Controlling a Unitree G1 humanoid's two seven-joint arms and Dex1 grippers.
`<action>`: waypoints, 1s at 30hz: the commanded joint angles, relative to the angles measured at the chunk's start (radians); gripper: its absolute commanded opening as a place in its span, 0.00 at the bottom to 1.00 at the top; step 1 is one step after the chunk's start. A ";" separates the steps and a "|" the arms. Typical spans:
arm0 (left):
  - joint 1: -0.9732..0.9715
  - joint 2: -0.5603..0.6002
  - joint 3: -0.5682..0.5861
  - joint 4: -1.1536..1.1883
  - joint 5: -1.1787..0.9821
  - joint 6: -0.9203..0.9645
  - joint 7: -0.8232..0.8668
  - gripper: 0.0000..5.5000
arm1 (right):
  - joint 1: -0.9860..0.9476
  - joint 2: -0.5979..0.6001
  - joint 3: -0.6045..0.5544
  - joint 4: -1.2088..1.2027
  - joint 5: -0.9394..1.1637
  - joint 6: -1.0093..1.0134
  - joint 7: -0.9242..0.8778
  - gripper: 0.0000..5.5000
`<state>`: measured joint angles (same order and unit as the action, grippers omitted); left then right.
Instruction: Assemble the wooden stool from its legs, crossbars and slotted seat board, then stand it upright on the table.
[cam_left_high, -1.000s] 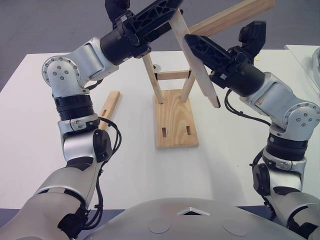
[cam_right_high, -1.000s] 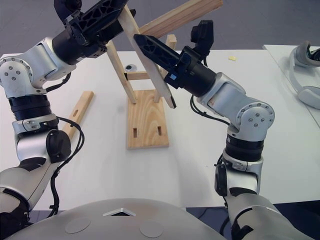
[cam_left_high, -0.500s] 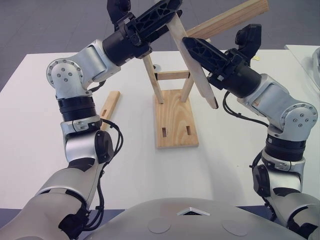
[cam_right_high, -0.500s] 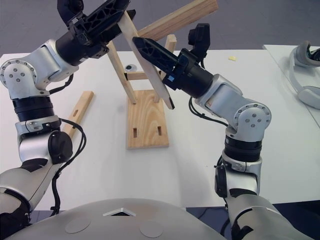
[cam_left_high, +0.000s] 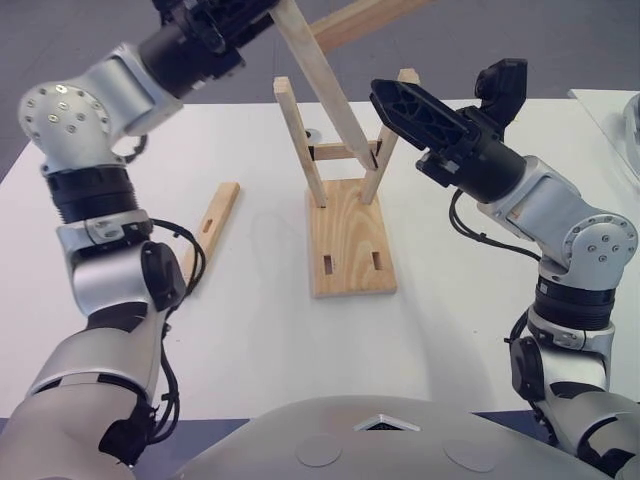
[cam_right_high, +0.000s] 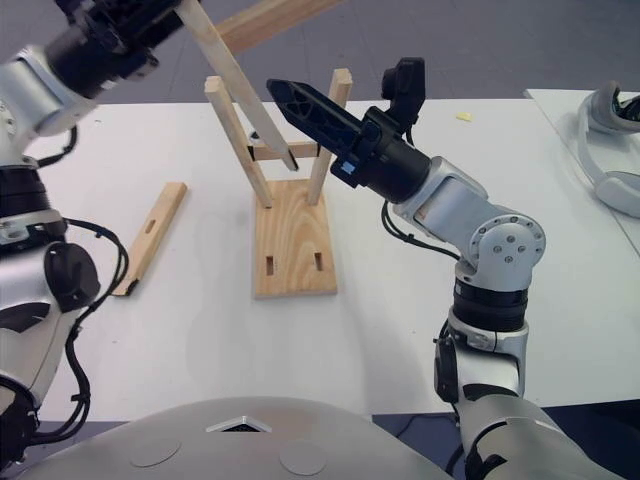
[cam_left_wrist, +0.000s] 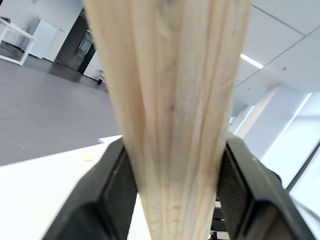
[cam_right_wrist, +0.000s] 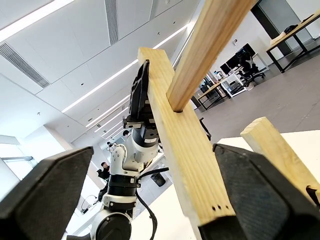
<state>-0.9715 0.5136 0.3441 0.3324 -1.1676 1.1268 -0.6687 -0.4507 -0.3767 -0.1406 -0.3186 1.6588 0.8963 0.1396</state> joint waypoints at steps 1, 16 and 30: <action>-0.010 0.068 -0.012 -0.020 0.034 0.015 -0.072 0.37 | 0.027 -0.028 0.007 -0.033 -0.004 0.015 0.054 0.81; 0.305 0.108 -0.180 -0.374 0.227 -0.163 -0.280 0.37 | -0.286 -0.255 -0.181 0.060 0.134 -0.064 0.190 0.81; 0.532 0.090 -0.247 -0.485 0.399 -0.591 -0.554 0.37 | -0.219 -0.241 -0.155 0.071 0.095 -0.050 0.184 0.81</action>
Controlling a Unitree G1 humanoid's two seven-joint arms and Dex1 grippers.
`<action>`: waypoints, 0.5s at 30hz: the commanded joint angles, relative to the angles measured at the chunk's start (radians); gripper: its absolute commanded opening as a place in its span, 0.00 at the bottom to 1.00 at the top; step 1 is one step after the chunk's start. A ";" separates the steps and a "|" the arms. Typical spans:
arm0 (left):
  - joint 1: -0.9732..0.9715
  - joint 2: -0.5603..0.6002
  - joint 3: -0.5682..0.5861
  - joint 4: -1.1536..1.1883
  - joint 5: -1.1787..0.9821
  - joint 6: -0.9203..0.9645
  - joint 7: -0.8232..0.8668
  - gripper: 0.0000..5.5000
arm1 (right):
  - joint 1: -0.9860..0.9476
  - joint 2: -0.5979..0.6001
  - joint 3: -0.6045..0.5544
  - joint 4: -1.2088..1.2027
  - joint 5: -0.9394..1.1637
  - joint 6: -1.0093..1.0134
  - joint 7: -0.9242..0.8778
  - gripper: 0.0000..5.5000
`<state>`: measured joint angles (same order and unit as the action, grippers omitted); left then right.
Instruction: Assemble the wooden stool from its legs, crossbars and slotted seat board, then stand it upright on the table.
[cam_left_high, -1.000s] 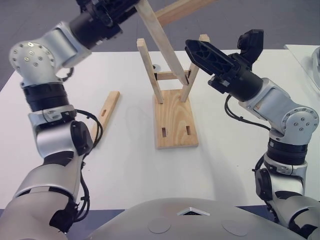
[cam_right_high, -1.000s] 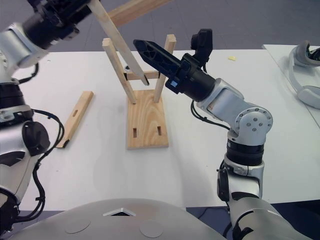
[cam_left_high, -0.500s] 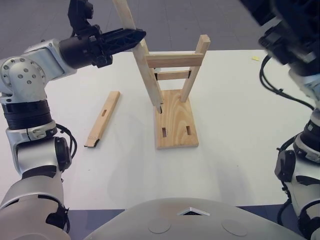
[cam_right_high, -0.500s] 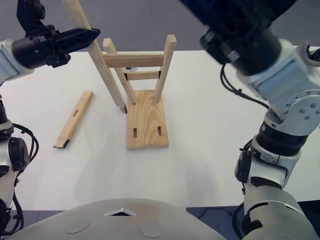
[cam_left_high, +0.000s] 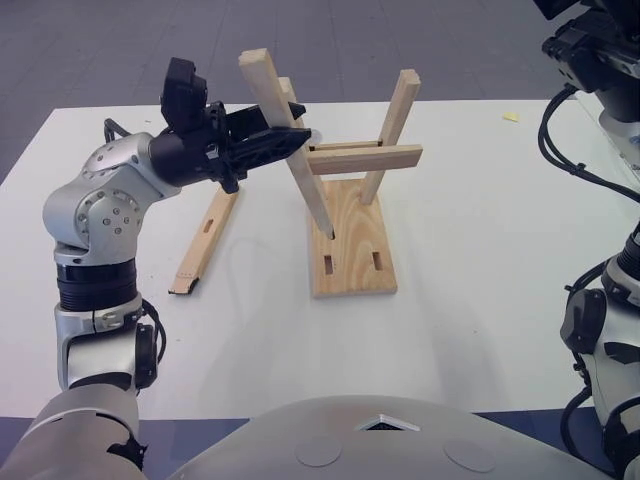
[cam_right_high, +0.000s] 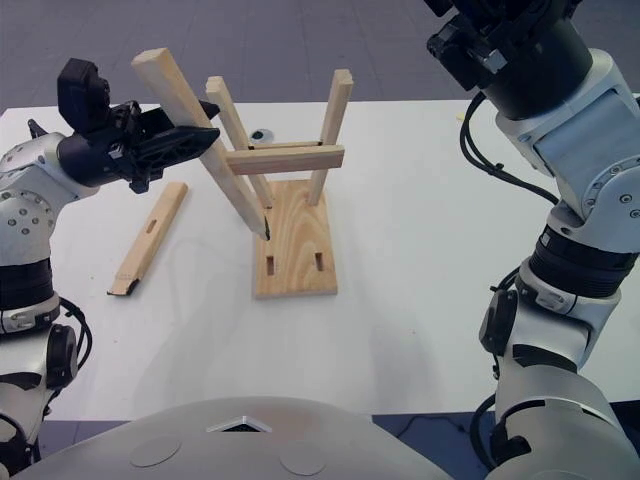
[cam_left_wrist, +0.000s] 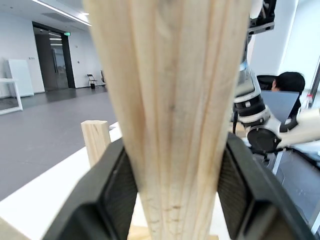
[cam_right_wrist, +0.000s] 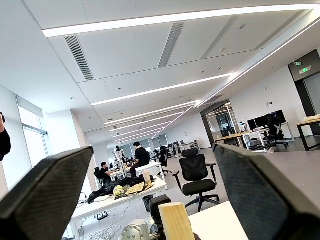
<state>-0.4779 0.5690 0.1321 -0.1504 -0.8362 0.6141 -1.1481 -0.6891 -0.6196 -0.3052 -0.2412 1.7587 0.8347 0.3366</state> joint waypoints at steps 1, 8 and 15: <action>0.044 0.028 -0.037 0.002 0.073 -0.097 -0.087 0.37 | 0.022 0.002 0.012 -0.008 -0.005 0.012 -0.017 0.81; 0.091 -0.014 -0.069 0.018 0.108 -0.177 -0.115 0.37 | 0.030 0.000 0.031 -0.008 -0.018 0.020 -0.020 0.81; 0.160 -0.065 -0.086 -0.011 0.128 -0.254 -0.091 0.37 | 0.021 -0.006 0.044 0.003 -0.034 0.034 -0.010 0.81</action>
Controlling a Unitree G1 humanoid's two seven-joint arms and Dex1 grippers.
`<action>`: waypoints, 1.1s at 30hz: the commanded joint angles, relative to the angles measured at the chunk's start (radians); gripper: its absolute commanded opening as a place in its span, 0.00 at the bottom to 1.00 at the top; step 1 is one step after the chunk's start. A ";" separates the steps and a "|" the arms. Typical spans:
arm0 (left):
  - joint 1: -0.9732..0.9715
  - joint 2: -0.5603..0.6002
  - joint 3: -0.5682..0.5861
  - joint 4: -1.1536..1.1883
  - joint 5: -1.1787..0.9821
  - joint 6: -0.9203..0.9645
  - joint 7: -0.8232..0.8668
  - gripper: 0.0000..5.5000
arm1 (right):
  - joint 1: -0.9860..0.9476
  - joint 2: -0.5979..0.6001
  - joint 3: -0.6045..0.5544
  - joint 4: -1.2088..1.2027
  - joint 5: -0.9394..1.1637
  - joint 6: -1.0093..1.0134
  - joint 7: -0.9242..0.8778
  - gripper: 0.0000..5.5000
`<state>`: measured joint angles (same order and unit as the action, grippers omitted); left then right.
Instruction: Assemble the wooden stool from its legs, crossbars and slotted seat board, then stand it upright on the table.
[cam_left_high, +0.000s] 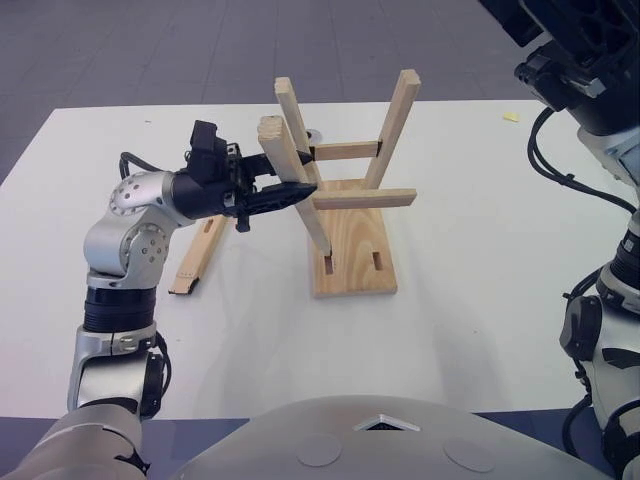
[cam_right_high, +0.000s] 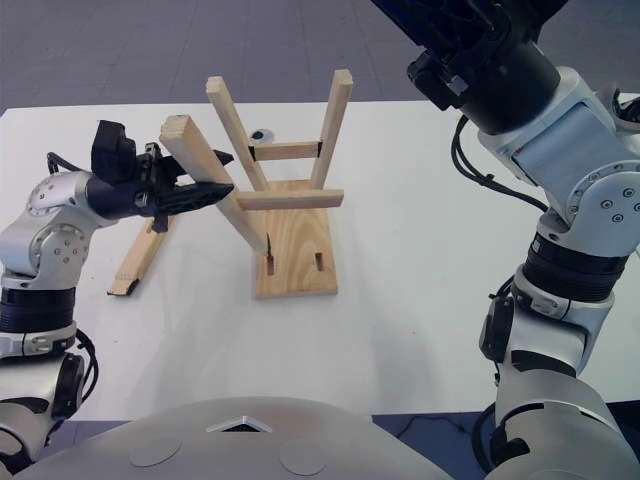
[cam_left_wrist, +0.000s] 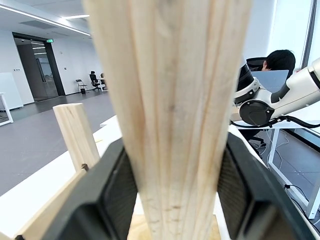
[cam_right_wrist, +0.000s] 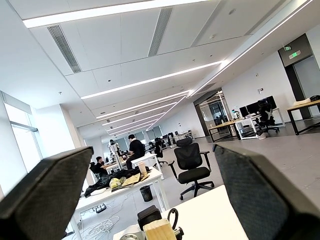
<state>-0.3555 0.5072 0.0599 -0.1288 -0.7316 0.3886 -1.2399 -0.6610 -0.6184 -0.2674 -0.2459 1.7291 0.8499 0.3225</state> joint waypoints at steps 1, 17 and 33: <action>0.052 -0.002 -0.022 -0.037 0.033 -0.040 -0.005 0.37 | -0.011 -0.007 0.006 0.010 -0.004 0.021 0.004 0.81; 0.136 0.002 -0.070 -0.028 0.104 -0.165 -0.027 0.37 | 0.000 -0.007 0.011 0.002 -0.014 0.036 0.011 0.81; 0.155 -0.016 -0.092 0.035 0.129 -0.209 -0.034 0.37 | 0.002 -0.004 0.006 0.005 -0.020 0.031 0.008 0.81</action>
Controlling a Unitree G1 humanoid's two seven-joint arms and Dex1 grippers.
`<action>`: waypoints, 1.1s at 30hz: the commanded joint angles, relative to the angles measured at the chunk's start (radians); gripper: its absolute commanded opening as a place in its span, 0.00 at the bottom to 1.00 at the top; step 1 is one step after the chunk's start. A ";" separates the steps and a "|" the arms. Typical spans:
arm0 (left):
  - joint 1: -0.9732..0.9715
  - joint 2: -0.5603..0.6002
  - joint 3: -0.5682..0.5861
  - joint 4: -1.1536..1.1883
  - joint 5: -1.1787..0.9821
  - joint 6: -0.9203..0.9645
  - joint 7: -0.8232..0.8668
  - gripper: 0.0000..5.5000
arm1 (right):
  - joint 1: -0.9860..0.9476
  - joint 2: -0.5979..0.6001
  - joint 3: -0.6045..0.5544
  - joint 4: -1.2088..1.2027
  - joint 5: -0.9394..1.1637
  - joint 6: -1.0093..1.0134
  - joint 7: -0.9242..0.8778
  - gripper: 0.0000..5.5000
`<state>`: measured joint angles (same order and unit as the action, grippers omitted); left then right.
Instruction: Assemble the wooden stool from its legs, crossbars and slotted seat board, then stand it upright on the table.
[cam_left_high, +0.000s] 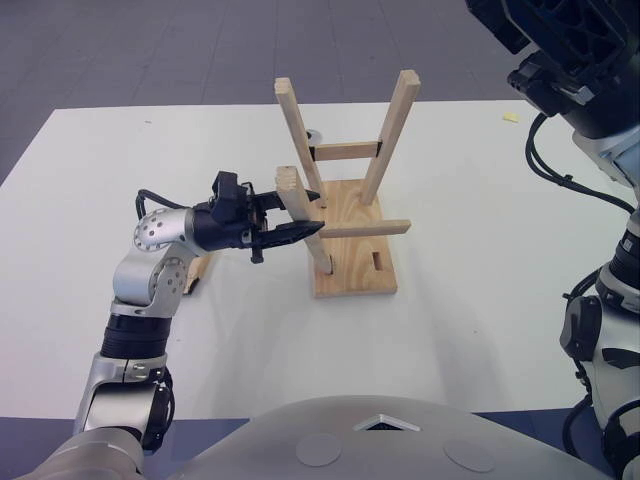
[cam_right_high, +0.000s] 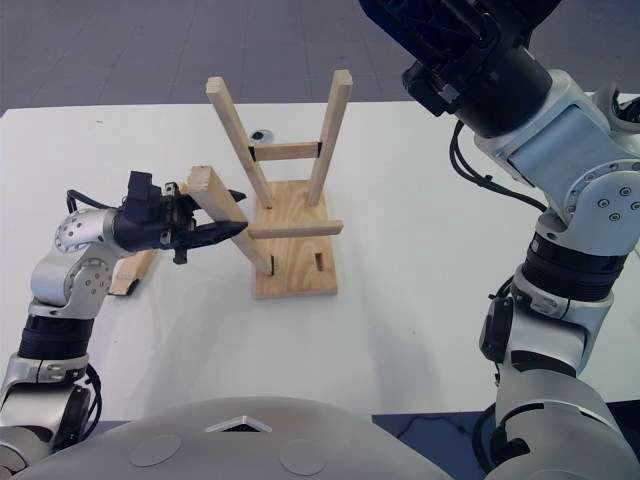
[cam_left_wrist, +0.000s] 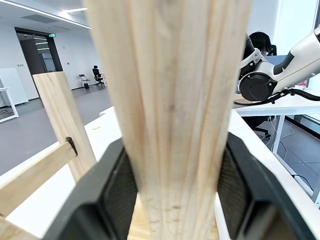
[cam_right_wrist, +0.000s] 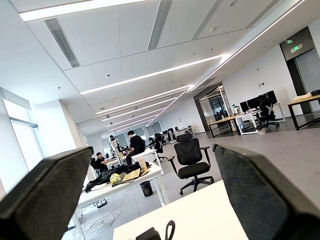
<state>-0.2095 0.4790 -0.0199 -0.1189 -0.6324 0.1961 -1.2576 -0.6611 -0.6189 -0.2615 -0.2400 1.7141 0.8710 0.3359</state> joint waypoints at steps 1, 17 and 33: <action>0.007 0.015 -0.014 0.032 0.033 -0.021 -0.023 0.37 | 0.003 -0.004 -0.001 -0.001 -0.004 0.010 -0.007 0.81; 0.180 -0.001 -0.119 0.067 0.080 -0.043 0.010 0.37 | 0.020 0.007 -0.002 -0.017 0.009 0.002 -0.037 0.81; 0.287 0.140 -0.291 0.079 0.395 -0.174 0.207 0.37 | 0.049 0.017 -0.013 -0.033 -0.009 -0.024 -0.055 0.81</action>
<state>-0.0518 0.4862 -0.1658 -0.1601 -0.6028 -0.0588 -1.1169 -0.6217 -0.6074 -0.2634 -0.2551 1.7229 0.8612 0.2939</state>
